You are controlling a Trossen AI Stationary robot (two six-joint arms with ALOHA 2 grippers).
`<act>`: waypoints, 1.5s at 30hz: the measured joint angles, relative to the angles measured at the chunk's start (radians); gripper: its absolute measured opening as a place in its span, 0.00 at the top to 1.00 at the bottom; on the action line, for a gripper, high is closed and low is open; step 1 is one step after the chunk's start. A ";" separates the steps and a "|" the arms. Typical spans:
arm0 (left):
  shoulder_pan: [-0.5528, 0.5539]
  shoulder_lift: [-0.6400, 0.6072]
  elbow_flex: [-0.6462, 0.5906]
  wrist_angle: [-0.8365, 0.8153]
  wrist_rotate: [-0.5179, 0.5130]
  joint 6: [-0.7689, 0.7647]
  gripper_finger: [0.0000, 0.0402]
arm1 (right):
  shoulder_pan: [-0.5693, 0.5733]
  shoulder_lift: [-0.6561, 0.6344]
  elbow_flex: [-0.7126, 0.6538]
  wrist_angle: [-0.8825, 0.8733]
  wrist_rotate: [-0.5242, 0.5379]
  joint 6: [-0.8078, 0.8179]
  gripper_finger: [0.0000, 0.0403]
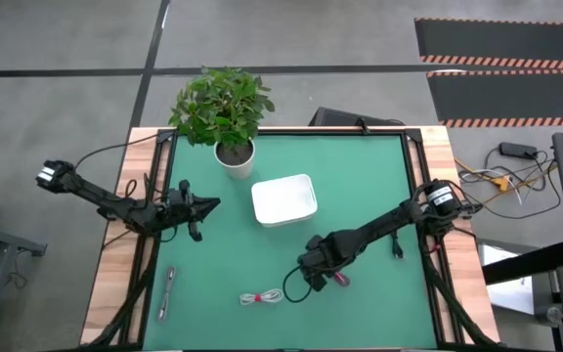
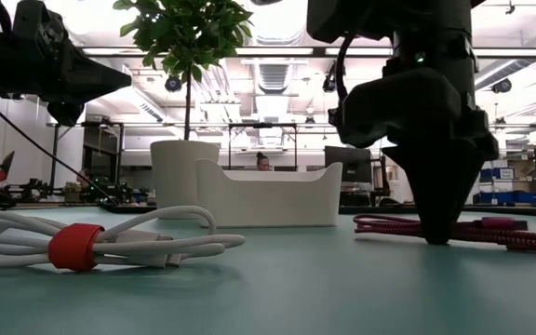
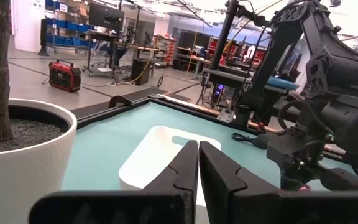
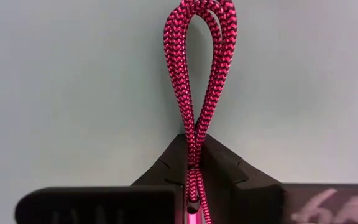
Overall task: Pick and place USB-C Cables
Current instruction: Put the red charger cable into the white bin
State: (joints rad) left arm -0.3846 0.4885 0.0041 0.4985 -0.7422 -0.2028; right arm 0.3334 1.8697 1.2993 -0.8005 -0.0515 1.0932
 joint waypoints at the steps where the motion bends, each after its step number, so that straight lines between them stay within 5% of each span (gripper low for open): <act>1: 0.000 0.000 0.000 0.000 0.000 0.000 1.00 | -0.001 -0.004 0.000 0.003 0.001 -0.025 0.95; 17: 0.000 0.000 0.000 0.000 0.000 0.000 1.00 | -0.001 -0.059 0.154 0.000 0.124 -0.421 0.96; 32: 0.000 0.000 0.000 0.000 0.000 -0.001 1.00 | -0.023 -0.059 0.319 0.119 0.321 -1.025 0.96; 38: 0.000 0.000 0.000 0.000 0.000 0.000 1.00 | -0.097 -0.058 0.390 0.175 0.322 -1.243 0.96; 45: 0.000 0.000 0.000 0.000 0.000 -0.001 1.00 | -0.150 -0.054 0.508 0.125 0.295 -1.284 0.96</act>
State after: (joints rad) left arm -0.3843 0.4885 0.0044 0.4980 -0.7422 -0.2039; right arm 0.1833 1.8159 1.8077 -0.6754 0.2431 -0.1910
